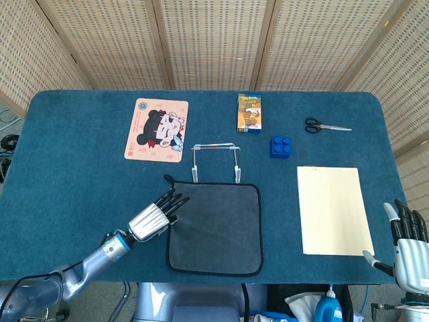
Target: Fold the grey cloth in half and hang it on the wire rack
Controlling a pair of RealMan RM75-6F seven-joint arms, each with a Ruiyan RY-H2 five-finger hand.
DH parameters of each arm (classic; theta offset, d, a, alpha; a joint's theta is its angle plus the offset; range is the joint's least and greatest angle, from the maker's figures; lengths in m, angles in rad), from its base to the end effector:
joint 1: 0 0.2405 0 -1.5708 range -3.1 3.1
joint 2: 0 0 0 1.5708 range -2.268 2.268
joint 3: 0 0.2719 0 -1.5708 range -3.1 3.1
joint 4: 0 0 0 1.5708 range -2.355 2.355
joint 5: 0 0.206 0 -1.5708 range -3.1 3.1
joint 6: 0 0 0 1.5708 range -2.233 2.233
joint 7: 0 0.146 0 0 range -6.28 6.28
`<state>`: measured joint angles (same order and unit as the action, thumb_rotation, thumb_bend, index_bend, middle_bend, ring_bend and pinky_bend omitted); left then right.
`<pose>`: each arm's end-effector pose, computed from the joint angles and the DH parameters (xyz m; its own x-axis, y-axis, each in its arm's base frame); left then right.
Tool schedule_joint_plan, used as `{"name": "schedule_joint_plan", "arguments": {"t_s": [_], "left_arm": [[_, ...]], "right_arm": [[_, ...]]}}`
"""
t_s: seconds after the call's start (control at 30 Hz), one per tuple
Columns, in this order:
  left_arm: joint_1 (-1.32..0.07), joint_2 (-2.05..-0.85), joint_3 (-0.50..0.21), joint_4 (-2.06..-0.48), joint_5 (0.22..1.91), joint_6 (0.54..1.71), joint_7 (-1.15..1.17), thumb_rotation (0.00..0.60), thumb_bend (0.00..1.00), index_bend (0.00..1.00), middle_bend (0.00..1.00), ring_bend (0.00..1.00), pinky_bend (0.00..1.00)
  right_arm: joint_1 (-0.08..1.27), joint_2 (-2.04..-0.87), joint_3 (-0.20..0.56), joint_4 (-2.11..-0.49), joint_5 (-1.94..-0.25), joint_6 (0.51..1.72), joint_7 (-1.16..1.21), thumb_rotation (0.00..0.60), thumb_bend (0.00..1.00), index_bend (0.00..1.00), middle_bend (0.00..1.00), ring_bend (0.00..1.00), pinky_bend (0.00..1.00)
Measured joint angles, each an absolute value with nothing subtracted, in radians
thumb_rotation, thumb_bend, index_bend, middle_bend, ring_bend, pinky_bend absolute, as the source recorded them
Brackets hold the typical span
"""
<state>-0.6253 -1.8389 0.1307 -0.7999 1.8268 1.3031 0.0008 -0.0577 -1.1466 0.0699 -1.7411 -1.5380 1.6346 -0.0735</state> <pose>-0.2156 0.2900 -0.0785 0.6308 -0.0391 0.7749 0.4801 -0.7649 -0.4294 -0.3061 -0.1414 0.1729 0.3273 0.1117 0.9383 -0.9439 0.0851 0.3191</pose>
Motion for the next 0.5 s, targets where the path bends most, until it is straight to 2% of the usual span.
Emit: {"name": "schedule_joint_plan", "arguments": {"t_s": [0.23,0.5], "left_arm": [[-0.597,-1.794,0.146,-0.800,1.818,1.328,-0.025,0.600,0.45,0.81,0.00,0.00,0.00],[-0.528,-1.706,0.179,-0.748,1.816,1.413,-0.079,0.600,0.45,0.81,0.00,0.00,0.00]], "right_arm": [[-0.059,-1.146,0.068,-1.745,-1.540,1.635,-0.072,0.600,0.00,0.00,0.00,0.00,0.00],[-0.060,-1.145,0.061,-1.752,-1.555,1.638,-0.078,0.600,0.00,0.00,0.00,0.00,0.00]]}}
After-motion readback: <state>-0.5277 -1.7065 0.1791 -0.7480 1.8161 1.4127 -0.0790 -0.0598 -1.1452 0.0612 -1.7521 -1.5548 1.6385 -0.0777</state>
